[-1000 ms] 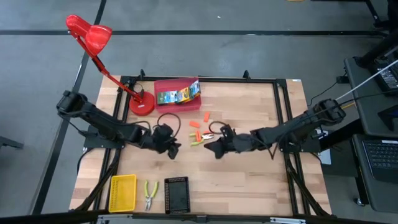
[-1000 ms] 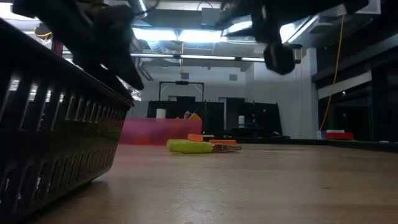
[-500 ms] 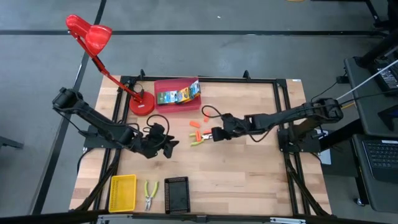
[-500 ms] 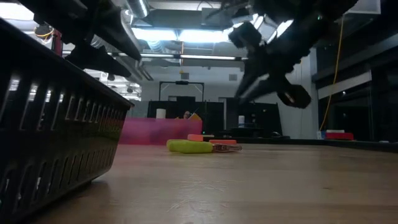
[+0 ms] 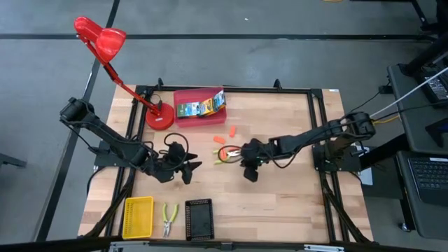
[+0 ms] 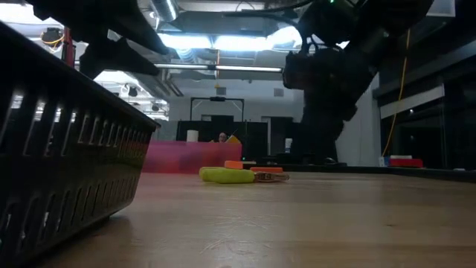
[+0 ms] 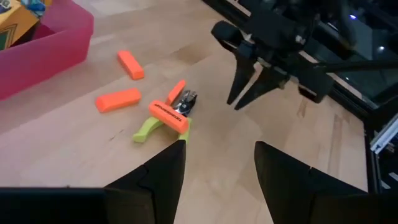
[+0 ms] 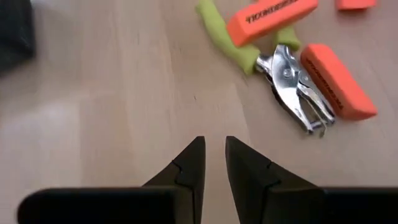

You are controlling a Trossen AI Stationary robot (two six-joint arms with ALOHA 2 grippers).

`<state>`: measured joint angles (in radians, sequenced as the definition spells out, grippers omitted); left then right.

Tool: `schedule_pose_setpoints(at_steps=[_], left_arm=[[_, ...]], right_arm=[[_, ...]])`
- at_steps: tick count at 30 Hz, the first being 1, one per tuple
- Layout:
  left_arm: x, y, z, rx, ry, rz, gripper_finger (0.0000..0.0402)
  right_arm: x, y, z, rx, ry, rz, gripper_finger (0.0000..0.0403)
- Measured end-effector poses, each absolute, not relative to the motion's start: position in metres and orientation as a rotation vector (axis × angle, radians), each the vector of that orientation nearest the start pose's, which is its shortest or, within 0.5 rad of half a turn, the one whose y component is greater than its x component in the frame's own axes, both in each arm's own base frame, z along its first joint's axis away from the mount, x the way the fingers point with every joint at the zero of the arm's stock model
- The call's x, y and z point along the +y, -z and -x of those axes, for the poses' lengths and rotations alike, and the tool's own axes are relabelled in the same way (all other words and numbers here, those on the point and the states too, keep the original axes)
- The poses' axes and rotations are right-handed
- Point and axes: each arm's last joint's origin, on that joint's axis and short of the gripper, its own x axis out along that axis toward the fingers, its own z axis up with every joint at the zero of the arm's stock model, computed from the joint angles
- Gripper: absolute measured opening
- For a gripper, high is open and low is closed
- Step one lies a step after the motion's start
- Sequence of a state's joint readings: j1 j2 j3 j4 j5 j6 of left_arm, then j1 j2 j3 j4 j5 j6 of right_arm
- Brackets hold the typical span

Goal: Pick & Place School Supplies
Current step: Put the green hole puncher into the black bin

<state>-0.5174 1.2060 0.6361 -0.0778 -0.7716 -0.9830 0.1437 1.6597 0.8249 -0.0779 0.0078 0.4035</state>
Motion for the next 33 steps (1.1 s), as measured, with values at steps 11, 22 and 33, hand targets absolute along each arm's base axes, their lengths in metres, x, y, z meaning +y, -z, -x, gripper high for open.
schedule_pose_setpoints(at_steps=[11, 22, 33], left_arm=[[-0.099, -0.216, -0.213, 0.322, -0.486, 0.553, 0.0188], [-0.103, -0.216, -0.213, 0.327, -0.463, 0.573, 0.0188], [-0.103, -0.216, -0.213, 0.331, -0.458, 0.578, 0.0185]], right_arm=[[0.039, -0.126, -0.318, 0.931, 0.013, -0.172, 0.0069], [0.034, -0.127, -0.322, 0.863, 0.171, -0.162, 0.0155], [0.020, -0.127, -0.322, 0.862, 0.243, -0.163, 0.0201]])
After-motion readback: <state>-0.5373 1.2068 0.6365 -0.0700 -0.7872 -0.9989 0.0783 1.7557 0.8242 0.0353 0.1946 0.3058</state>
